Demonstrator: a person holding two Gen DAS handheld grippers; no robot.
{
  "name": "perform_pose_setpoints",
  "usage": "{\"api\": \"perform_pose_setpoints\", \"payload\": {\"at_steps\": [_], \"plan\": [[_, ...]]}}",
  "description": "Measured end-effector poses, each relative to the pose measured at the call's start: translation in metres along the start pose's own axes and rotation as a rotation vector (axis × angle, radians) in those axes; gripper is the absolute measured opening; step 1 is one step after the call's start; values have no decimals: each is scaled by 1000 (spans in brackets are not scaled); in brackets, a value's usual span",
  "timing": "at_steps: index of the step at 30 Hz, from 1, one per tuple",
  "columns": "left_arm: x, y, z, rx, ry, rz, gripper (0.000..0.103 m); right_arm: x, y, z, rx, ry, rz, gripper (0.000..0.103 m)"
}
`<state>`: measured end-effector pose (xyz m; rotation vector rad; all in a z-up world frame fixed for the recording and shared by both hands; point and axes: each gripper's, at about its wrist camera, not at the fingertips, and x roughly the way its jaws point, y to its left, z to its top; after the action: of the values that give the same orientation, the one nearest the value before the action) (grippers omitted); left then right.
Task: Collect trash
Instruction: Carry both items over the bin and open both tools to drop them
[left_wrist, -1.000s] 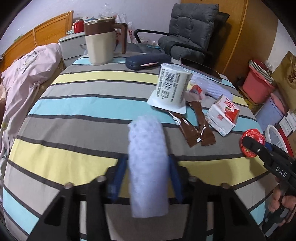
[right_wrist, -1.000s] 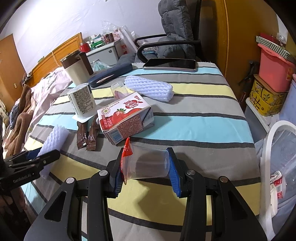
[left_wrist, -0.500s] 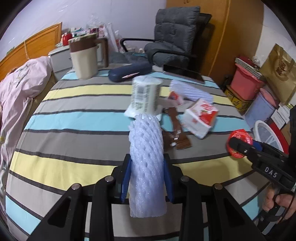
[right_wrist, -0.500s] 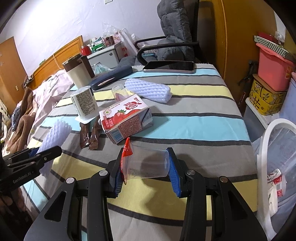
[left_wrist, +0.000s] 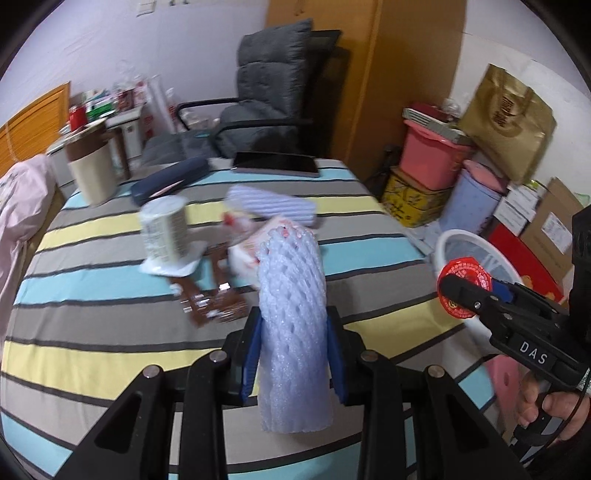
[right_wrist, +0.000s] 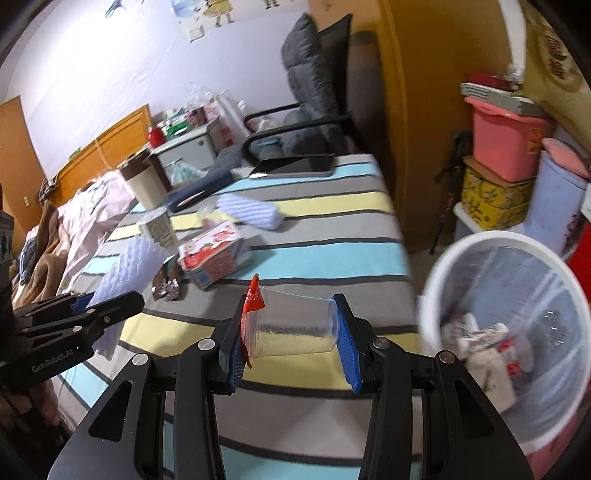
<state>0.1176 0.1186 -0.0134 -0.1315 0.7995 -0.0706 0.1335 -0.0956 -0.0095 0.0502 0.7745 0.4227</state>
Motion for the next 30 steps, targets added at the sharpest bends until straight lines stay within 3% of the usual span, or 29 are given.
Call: {"api": "perform_pose_setpoints", "payload": {"at_steps": [15,23,30], "plan": [[25,-110,17,139,13,-165,34,-43,-85,-10,111,-48,-162,44],[43,-157,23,197,33,-214,34,-49,-125,-13,150,-29,-253,44],[58,-183,23,238,60,-237,35,-41,-148,-17,169,16,-282,44]]}}
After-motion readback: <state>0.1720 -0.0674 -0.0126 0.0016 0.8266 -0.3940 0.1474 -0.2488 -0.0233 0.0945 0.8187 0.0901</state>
